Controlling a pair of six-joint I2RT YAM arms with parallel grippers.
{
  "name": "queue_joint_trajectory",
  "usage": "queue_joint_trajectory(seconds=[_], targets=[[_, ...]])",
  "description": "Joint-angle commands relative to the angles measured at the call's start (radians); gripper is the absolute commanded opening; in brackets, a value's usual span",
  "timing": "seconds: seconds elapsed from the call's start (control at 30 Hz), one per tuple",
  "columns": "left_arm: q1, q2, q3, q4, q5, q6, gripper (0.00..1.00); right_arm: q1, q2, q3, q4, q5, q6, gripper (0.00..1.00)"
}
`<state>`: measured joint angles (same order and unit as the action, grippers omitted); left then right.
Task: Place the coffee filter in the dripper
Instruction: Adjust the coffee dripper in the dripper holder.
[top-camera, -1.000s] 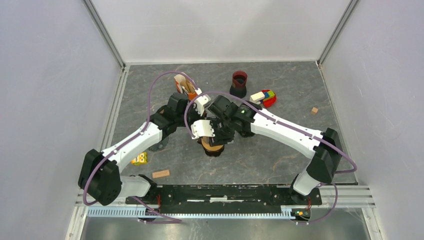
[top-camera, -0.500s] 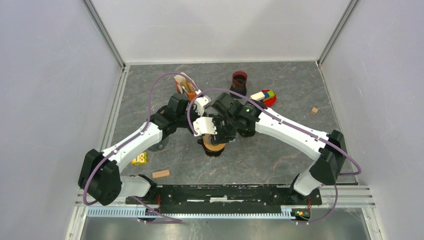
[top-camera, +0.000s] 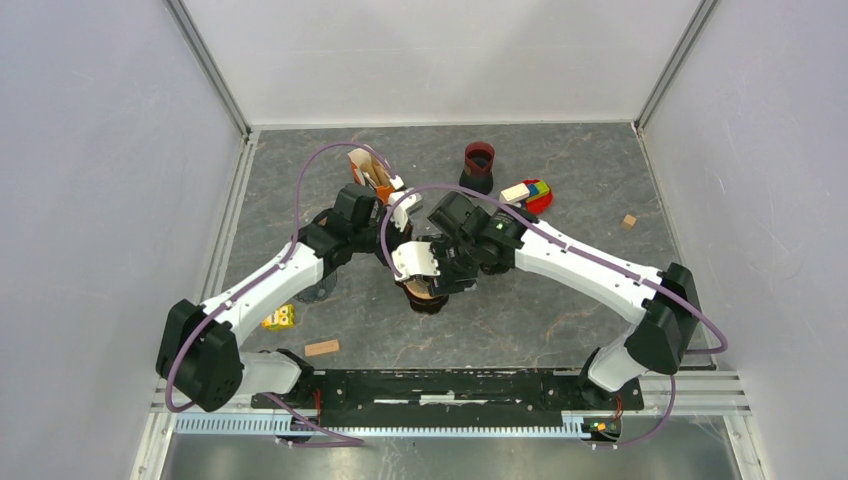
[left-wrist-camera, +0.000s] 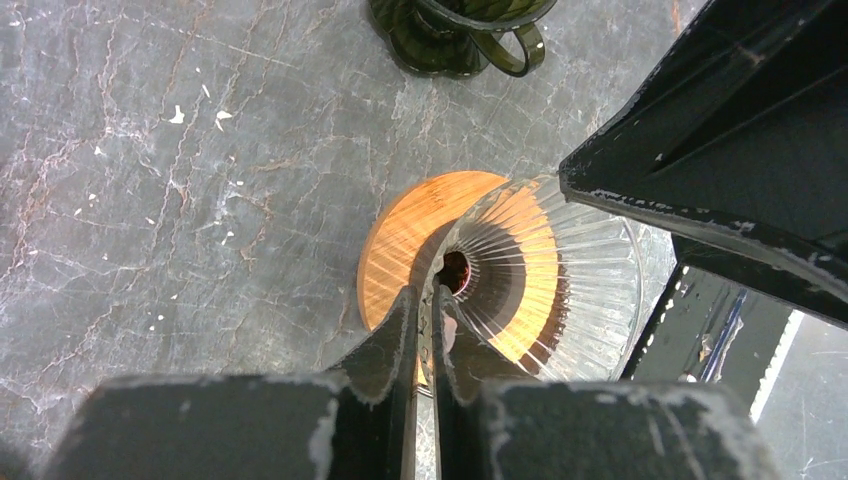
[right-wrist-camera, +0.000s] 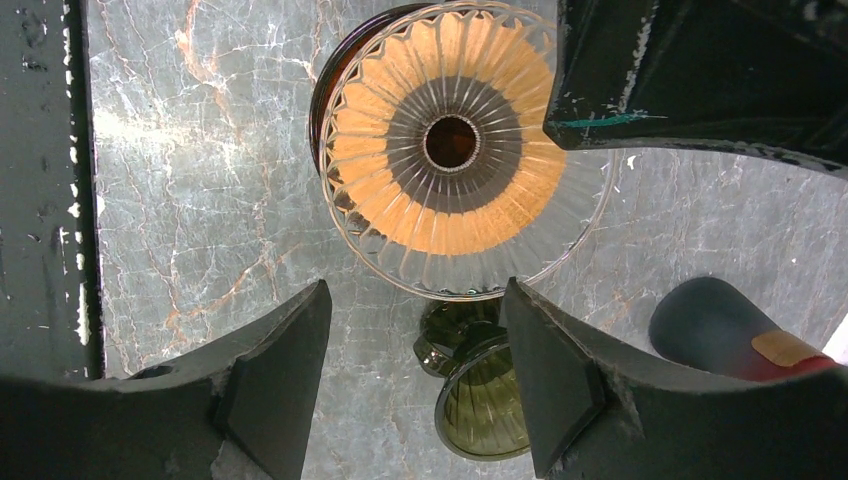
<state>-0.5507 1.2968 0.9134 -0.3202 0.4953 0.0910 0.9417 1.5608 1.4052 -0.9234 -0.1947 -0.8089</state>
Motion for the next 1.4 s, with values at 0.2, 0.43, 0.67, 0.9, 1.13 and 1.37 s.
queue_joint_trajectory(seconds=[0.2,0.43,0.67,0.9,1.13,1.37], targets=[[0.006,-0.025,0.035,-0.022,0.011,-0.032,0.11,-0.003,-0.027,-0.015,0.027,-0.016,-0.007,0.71],[0.006,-0.014,0.028,-0.023,0.014,-0.076,0.02,-0.003,-0.024,-0.018,0.031,-0.014,-0.007,0.71],[0.005,-0.006,0.033,-0.065,0.025,-0.142,0.02,-0.004,-0.028,-0.025,0.034,-0.012,-0.007,0.71],[0.006,0.001,0.046,-0.097,0.006,-0.152,0.02,-0.006,-0.031,-0.029,0.035,-0.009,-0.007,0.71],[0.006,0.015,0.060,-0.104,-0.001,-0.170,0.02,-0.009,-0.039,-0.028,0.036,-0.003,-0.006,0.71],[0.006,0.018,0.067,-0.111,-0.012,-0.172,0.02,-0.017,-0.048,-0.028,0.038,0.004,-0.006,0.72]])
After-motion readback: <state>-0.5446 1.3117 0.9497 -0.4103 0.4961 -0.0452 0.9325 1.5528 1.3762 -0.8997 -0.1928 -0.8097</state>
